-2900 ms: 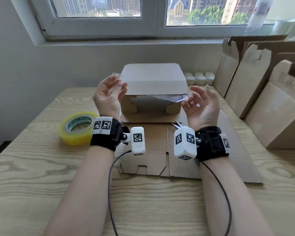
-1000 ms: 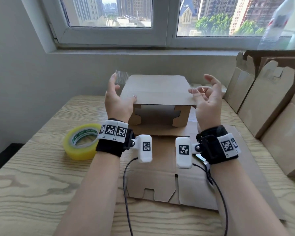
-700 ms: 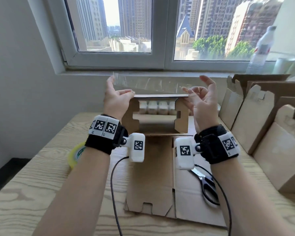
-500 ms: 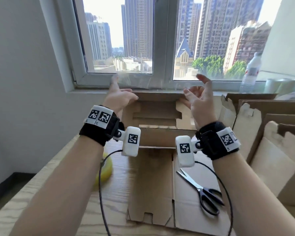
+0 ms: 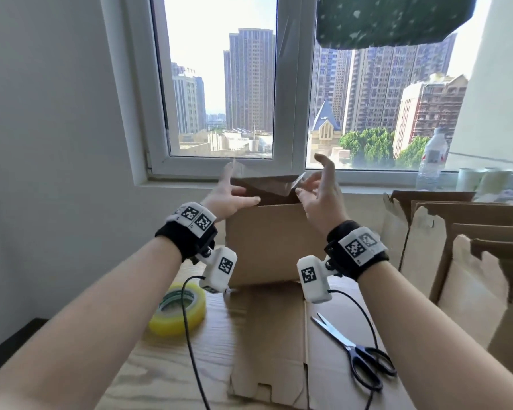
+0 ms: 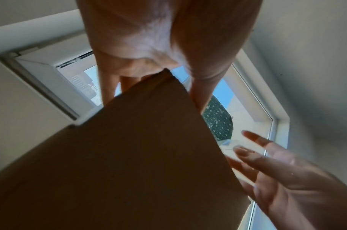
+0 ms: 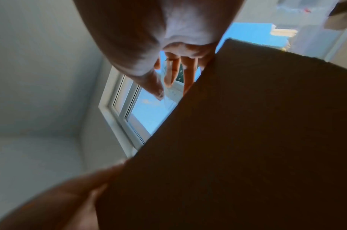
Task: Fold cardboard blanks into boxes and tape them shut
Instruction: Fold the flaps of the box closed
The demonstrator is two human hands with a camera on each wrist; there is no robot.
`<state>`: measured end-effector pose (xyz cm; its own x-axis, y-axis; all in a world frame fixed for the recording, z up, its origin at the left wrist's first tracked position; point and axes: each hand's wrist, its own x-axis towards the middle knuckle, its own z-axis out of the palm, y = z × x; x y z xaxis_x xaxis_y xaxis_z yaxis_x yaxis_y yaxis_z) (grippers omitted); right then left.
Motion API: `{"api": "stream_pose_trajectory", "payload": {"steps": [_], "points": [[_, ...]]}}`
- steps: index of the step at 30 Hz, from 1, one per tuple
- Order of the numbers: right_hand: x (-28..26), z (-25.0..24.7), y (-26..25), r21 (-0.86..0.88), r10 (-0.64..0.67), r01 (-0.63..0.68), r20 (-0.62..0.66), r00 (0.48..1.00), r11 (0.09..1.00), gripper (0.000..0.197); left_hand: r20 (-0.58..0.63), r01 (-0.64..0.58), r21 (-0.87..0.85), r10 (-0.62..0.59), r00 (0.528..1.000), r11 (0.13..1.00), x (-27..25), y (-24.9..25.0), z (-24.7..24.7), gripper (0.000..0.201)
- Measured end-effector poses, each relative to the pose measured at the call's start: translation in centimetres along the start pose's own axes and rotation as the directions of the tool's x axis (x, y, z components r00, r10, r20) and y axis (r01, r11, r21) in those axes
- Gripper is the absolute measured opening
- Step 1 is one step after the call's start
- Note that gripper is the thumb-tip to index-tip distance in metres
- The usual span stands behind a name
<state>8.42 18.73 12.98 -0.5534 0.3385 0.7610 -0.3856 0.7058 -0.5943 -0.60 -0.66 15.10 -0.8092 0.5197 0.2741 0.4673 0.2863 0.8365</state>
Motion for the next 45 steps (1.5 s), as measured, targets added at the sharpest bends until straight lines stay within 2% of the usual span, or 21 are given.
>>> {"api": "stream_pose_trajectory", "payload": {"steps": [2, 5, 10, 13, 16, 18, 22, 26, 30, 35, 37, 41, 42, 45], "points": [[-0.1, 0.7, 0.3, -0.089, -0.056, 0.058, 0.027, 0.998, 0.994, 0.074, -0.055, -0.065, -0.009, 0.064, 0.996, 0.998, -0.1, -0.7, 0.5, 0.104], [0.0, 1.1, 0.3, -0.127, -0.086, 0.089, 0.033, 0.996, 0.988, 0.086, -0.061, -0.137, -0.021, 0.135, 0.989, 0.990, -0.4, -1.5, 1.1, 0.124], [0.2, 1.0, 0.3, -0.127, -0.114, 0.110, -0.026, 0.993, 0.986, 0.098, -0.207, -0.195, -0.030, 0.185, 0.961, 0.980, 0.2, -3.0, 1.4, 0.141], [0.4, 0.4, 0.5, -0.085, -0.088, 0.079, -0.110, 0.990, 0.993, 0.095, -0.263, -0.233, -0.070, 0.207, 0.942, 0.970, 0.0, -3.1, 1.4, 0.148], [0.6, -0.3, 0.7, -0.038, -0.084, 0.078, -0.210, 0.974, 0.996, 0.086, -0.278, -0.260, -0.128, 0.217, 0.936, 0.957, -0.5, -3.1, 1.4, 0.148], [0.7, -0.6, 0.5, -0.053, -0.113, 0.104, -0.228, 0.967, 0.993, 0.078, -0.267, -0.266, -0.177, 0.213, 0.940, 0.948, -0.6, -2.9, 1.2, 0.146], [1.0, -0.2, -0.2, -0.075, -0.136, 0.123, -0.203, 0.970, 0.989, 0.076, -0.252, -0.255, -0.267, 0.188, 0.949, 0.929, -0.6, -2.5, 0.2, 0.144], [0.9, 1.4, -0.5, -0.140, -0.136, 0.120, -0.114, 0.984, 0.983, 0.085, -0.262, -0.157, -0.361, 0.061, 0.963, 0.919, -0.3, -3.1, -0.3, 0.131], [0.5, 3.1, -0.4, -0.129, -0.115, 0.107, -0.051, 0.992, 0.986, 0.089, -0.386, -0.069, -0.204, -0.015, 0.923, 0.977, 0.0, -4.5, -0.3, 0.137], [-1.3, 4.4, 0.6, -0.138, 0.002, 0.000, 0.017, 1.000, 0.990, 0.086, -0.421, 0.011, -0.029, -0.022, 0.907, 1.000, -0.3, -5.0, 0.2, 0.143], [-2.0, 4.6, 1.1, -0.156, 0.002, 0.002, 0.022, 1.000, 0.988, 0.085, -0.461, -0.040, 0.035, 0.052, 0.886, 0.999, -0.6, -5.1, 0.7, 0.144], [-2.4, 4.6, 1.4, -0.121, -0.021, 0.018, -0.023, 1.000, 0.993, 0.097, -0.511, -0.115, 0.216, 0.212, 0.833, 0.970, -1.1, -5.3, 1.1, 0.141], [-2.4, 4.5, 1.4, -0.108, -0.014, 0.011, -0.027, 1.000, 0.994, 0.098, -0.504, -0.132, 0.230, 0.234, 0.831, 0.964, -0.9, -5.4, 1.1, 0.142], [-2.3, 4.4, 1.7, -0.084, -0.011, 0.008, -0.035, 0.999, 0.996, 0.100, -0.418, -0.203, 0.200, 0.271, 0.867, 0.959, 0.0, -6.1, 0.9, 0.146]]}}
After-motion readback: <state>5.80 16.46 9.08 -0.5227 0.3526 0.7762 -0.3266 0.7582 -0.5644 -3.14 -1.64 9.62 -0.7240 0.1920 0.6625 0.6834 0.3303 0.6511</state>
